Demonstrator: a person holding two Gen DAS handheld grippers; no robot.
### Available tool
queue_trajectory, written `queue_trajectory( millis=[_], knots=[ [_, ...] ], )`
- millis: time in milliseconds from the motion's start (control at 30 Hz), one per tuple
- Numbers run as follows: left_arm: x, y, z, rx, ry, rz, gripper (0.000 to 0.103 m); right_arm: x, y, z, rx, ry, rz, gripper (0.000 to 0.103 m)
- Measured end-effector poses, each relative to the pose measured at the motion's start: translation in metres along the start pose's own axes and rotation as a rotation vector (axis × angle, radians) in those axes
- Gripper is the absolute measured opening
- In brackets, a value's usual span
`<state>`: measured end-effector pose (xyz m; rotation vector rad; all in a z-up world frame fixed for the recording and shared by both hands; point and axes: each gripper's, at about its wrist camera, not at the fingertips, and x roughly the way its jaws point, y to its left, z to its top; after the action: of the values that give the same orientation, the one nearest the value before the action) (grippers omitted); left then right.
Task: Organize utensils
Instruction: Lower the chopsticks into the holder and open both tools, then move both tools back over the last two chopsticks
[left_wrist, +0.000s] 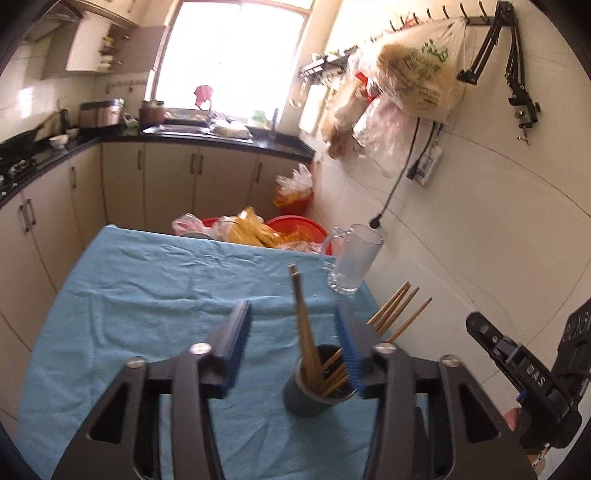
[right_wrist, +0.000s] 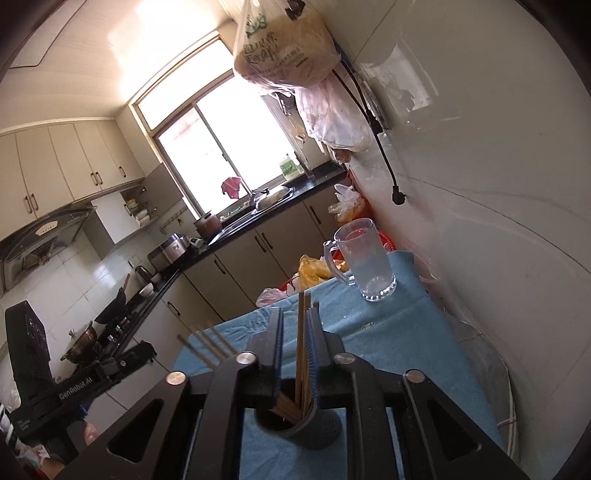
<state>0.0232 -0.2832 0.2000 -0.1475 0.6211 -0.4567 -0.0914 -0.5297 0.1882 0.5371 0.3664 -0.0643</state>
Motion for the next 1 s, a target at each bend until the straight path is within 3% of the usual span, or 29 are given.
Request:
queue_trajectory(
  millis=[67,233,600,767,1000],
  knots=[
    [-0.010,0.007,-0.012,-0.005,-0.009,0.028,0.052,-0.006,0.004,-0.016,-0.015,0.013,0.002,0.029],
    [-0.028,0.038,-0.057,-0.005,0.020,0.113,0.057,-0.004,0.019,-0.069,-0.052,0.095,-0.012,0.029],
    [-0.046,0.134,-0.155,-0.095,0.127,0.314,0.058,0.038,0.039,-0.182,-0.135,0.293,-0.073,0.029],
    [-0.050,0.166,-0.186,-0.125,0.157,0.383,0.058,0.048,0.039,-0.206,-0.157,0.317,-0.103,0.029],
    [-0.044,0.178,-0.198,-0.127,0.159,0.408,0.058,0.059,0.043,-0.217,-0.174,0.348,-0.121,0.029]
  ],
)
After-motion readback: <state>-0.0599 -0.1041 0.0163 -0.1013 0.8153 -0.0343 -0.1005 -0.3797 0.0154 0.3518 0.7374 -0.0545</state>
